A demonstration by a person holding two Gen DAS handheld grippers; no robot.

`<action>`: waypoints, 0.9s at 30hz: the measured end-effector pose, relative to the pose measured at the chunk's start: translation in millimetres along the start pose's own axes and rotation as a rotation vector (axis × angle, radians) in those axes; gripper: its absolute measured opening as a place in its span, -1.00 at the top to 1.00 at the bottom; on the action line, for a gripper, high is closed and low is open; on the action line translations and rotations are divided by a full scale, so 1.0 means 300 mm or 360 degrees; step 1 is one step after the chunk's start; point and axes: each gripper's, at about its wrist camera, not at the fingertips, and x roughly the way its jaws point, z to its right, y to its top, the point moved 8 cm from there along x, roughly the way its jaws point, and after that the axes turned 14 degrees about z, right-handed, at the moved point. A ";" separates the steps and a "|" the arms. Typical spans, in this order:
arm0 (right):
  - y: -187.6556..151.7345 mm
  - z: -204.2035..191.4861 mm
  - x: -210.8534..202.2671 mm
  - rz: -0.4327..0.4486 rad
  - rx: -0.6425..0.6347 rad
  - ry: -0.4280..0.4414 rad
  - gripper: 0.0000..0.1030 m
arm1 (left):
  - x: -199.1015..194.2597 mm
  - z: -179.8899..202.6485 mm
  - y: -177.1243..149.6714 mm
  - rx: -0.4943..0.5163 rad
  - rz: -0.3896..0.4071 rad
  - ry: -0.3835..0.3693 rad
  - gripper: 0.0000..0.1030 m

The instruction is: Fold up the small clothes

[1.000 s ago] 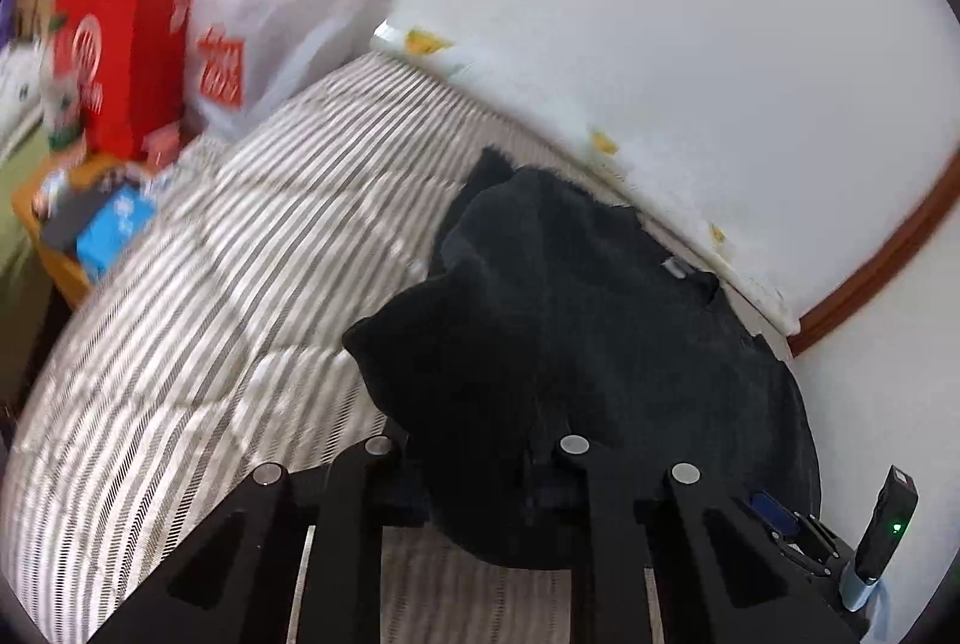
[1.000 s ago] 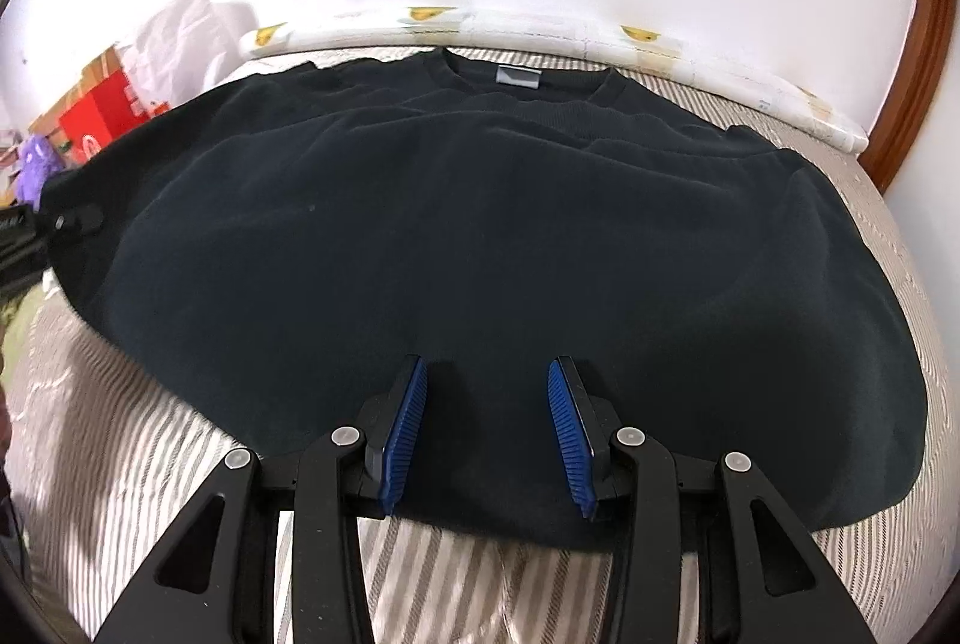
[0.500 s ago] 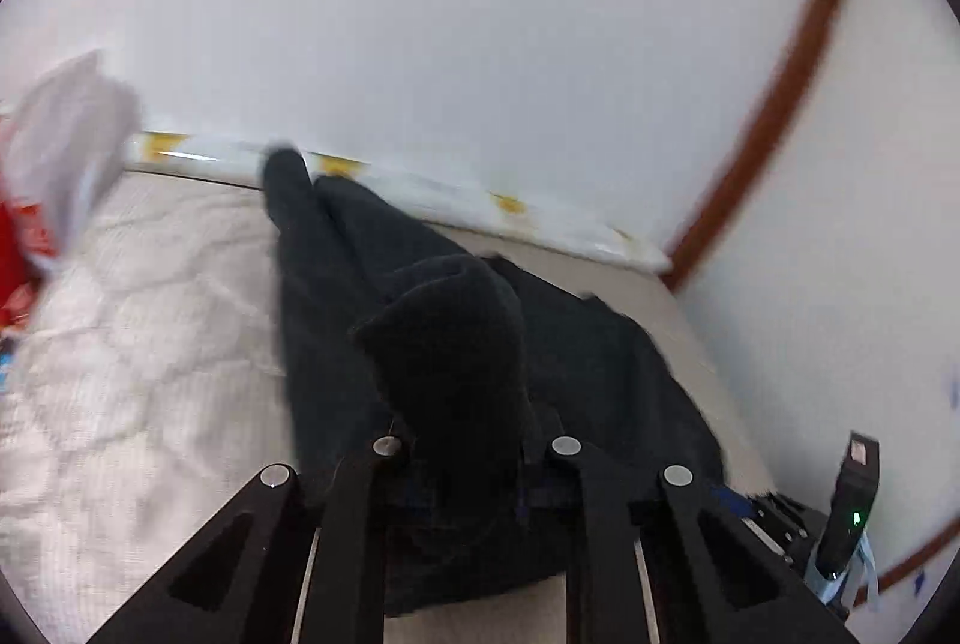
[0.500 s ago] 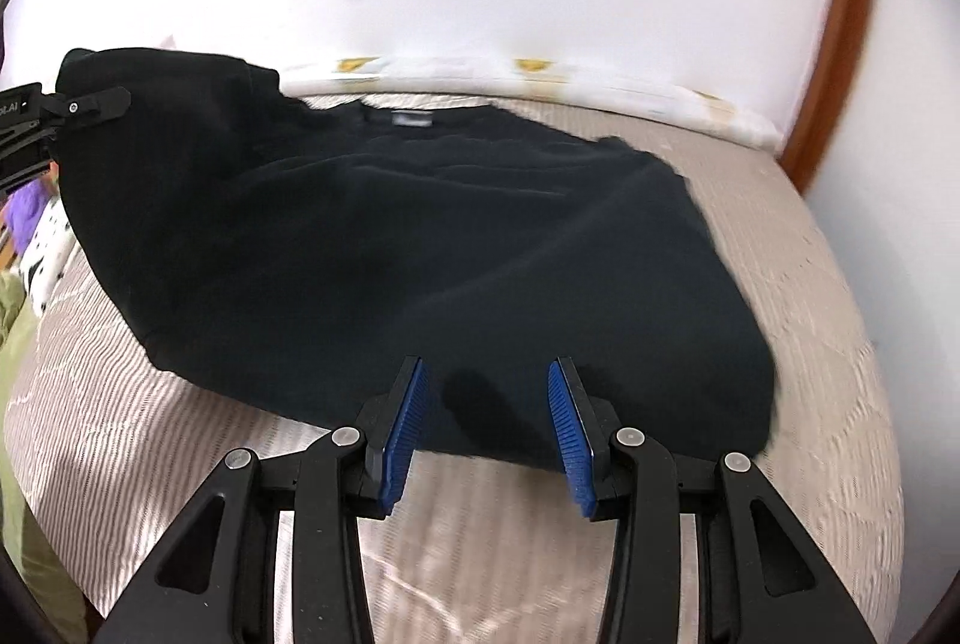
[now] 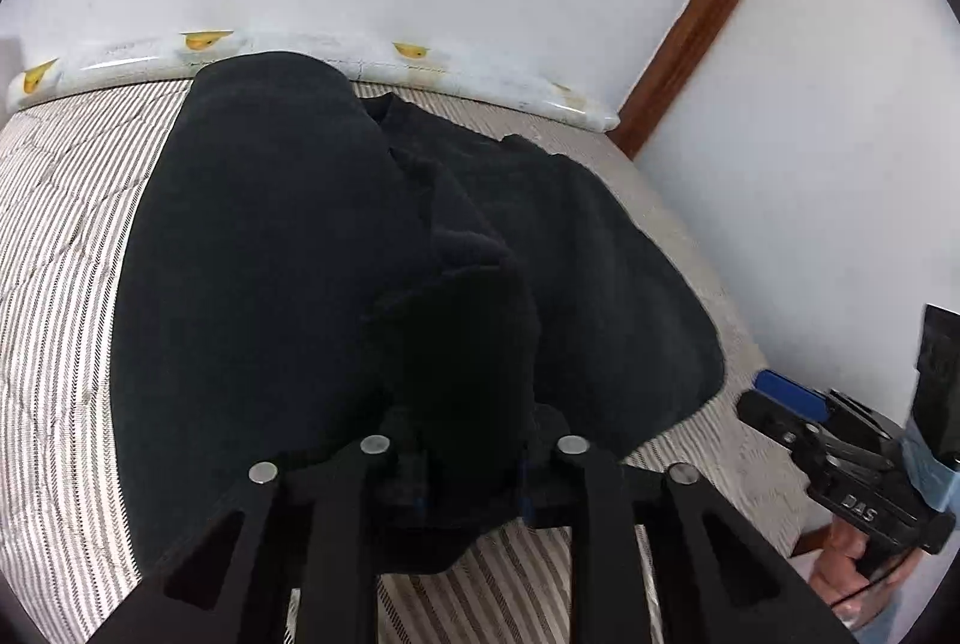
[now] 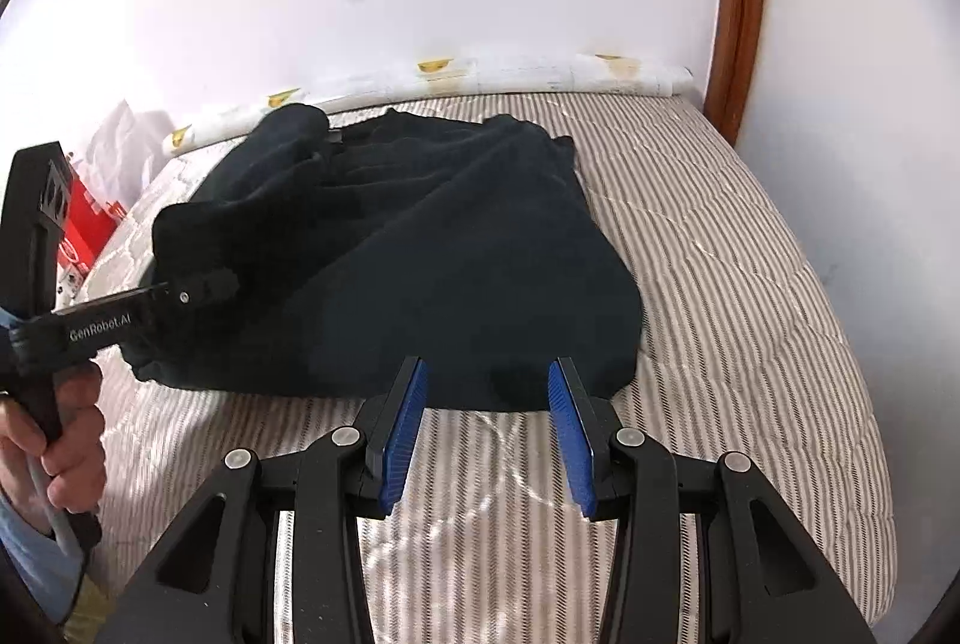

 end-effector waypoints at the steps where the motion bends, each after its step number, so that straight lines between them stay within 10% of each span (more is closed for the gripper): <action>1: 0.009 -0.013 0.002 0.0005 0.0005 0.0016 0.18 | -0.021 0.005 0.006 -0.0002 -0.0003 -0.0045 0.35; 6: 0.070 -0.115 -0.008 0.0077 0.0051 0.0203 0.00 | -0.175 -0.001 0.010 0.0063 0.0104 -0.0103 -0.31; 10: 0.106 -0.240 -0.016 0.0144 0.0039 0.0343 -0.46 | -0.281 -0.104 -0.017 0.0190 0.0184 0.0070 -0.32; 22: 0.038 -0.448 0.254 -0.0001 0.0260 0.0448 -0.50 | -0.353 -0.420 -0.187 0.0006 0.0058 0.0307 -0.32; 27: 0.043 -0.524 0.341 -0.0102 0.0229 0.0499 0.22 | -0.308 -0.394 -0.179 0.0010 0.0033 0.0285 -0.32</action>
